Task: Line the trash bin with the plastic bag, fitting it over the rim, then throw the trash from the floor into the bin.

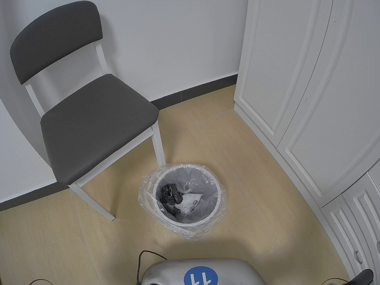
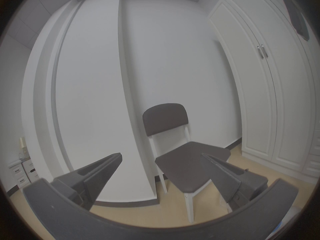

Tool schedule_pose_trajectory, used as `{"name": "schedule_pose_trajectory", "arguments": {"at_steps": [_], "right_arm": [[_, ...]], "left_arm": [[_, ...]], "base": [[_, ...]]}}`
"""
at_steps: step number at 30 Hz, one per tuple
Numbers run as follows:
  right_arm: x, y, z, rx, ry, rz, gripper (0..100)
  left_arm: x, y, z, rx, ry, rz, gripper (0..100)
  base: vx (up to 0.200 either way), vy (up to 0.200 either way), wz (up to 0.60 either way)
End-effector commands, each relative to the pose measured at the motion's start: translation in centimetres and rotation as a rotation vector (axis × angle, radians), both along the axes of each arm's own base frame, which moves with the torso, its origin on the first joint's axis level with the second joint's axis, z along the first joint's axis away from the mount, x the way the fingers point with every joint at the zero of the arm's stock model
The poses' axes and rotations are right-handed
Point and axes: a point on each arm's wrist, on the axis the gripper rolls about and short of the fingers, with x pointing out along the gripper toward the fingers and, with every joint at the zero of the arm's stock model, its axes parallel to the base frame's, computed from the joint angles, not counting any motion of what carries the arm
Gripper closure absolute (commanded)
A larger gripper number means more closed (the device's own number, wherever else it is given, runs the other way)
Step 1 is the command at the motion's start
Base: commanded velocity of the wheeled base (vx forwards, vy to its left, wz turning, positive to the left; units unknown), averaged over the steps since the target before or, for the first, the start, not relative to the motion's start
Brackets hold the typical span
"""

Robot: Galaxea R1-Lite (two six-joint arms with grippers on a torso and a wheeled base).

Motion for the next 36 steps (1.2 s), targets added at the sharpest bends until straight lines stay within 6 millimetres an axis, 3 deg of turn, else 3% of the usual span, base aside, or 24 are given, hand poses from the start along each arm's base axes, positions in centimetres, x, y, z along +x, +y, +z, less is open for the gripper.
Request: {"name": "schedule_pose_trajectory", "arguments": {"at_steps": [1, 8, 13, 22, 32, 36], "right_arm": [[0.0, 0.0, -0.9, 0.015, -0.007, -0.006, 0], [0.8, 0.0, -2.2, 0.005, -0.04, 0.002, 0], [1.5, 0.0, -3.7, -0.011, -0.032, -0.005, 0], [1.4, 0.1, -3.5, -0.027, -0.05, 0.012, 0], [1.4, 0.2, -3.5, -0.048, -0.042, 0.044, 0], [1.5, 0.2, -3.6, -0.05, -0.032, 0.048, 0]], "left_arm": [[-3.1, 0.0, -1.8, -0.001, -0.077, -0.02, 0], [-3.3, 0.1, -2.2, -0.004, -0.082, -0.056, 0], [-2.6, 0.1, -3.6, -0.032, -0.047, -0.065, 0], [-0.8, 0.1, -7.7, -0.068, 0.029, -0.072, 0], [-0.4, 0.1, -9.9, -0.11, 0.231, -0.085, 0], [-0.4, 0.1, -9.8, -0.123, 0.223, -0.089, 0]], "base": [[0.0, 0.0, 0.0], [0.0, 0.0, 0.0], [0.0, 0.0, 0.0], [0.0, 0.0, 0.0], [0.0, 0.0, 0.0], [0.0, 0.0, 0.0]]}}
